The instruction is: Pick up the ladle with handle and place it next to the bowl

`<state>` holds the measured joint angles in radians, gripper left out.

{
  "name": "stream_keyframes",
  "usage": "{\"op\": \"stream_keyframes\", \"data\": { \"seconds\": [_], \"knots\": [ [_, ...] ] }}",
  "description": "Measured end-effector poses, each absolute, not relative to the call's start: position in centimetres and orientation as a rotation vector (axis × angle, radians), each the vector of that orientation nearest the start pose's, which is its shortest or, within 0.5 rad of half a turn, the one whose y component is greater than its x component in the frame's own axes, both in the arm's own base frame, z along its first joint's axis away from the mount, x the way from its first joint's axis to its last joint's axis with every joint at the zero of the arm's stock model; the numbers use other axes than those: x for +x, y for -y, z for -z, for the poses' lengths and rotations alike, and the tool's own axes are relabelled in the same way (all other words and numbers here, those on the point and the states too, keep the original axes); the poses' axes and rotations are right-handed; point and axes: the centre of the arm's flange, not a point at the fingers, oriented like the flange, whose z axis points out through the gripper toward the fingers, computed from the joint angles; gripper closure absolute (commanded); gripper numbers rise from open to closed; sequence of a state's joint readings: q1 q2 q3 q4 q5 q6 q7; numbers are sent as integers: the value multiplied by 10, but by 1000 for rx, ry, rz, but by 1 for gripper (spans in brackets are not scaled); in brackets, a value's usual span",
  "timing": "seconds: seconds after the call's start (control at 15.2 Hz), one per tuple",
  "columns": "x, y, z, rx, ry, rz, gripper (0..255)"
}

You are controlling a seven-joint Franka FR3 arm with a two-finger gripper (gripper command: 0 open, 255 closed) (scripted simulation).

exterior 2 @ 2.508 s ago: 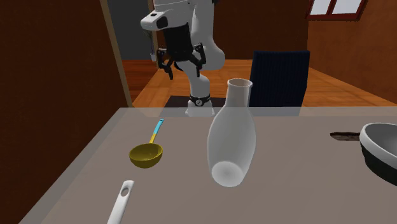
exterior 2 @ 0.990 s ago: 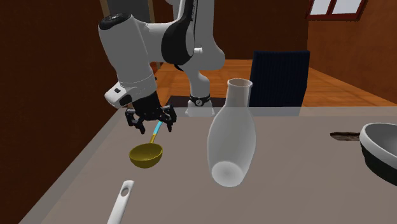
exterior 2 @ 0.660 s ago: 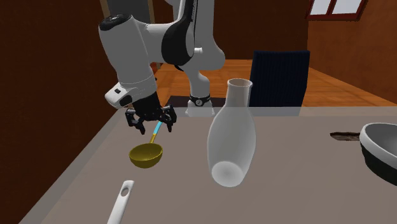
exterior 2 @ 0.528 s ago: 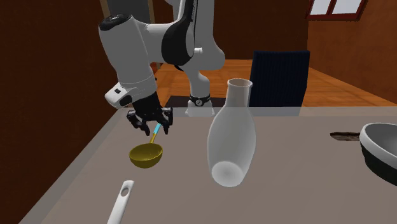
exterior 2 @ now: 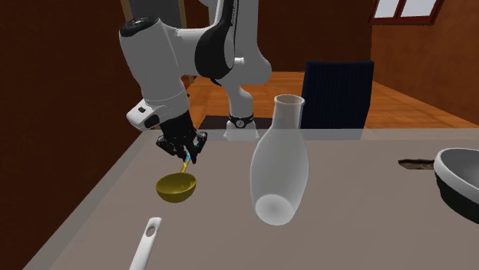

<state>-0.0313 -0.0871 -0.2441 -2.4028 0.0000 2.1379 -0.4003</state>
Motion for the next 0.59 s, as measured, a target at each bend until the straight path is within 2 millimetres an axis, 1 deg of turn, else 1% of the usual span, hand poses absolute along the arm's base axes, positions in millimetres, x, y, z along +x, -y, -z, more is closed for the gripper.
{"op": "stream_keyframes", "data": {
  "seconds": [0.07, 0.2, 0.59],
  "knots": [
    [443, 125, -333, -3046, 195, -250, 255],
    [443, 125, -339, -3046, 194, -250, 255],
    [442, 125, -371, -3046, 194, -250, 255]
  ]
}}
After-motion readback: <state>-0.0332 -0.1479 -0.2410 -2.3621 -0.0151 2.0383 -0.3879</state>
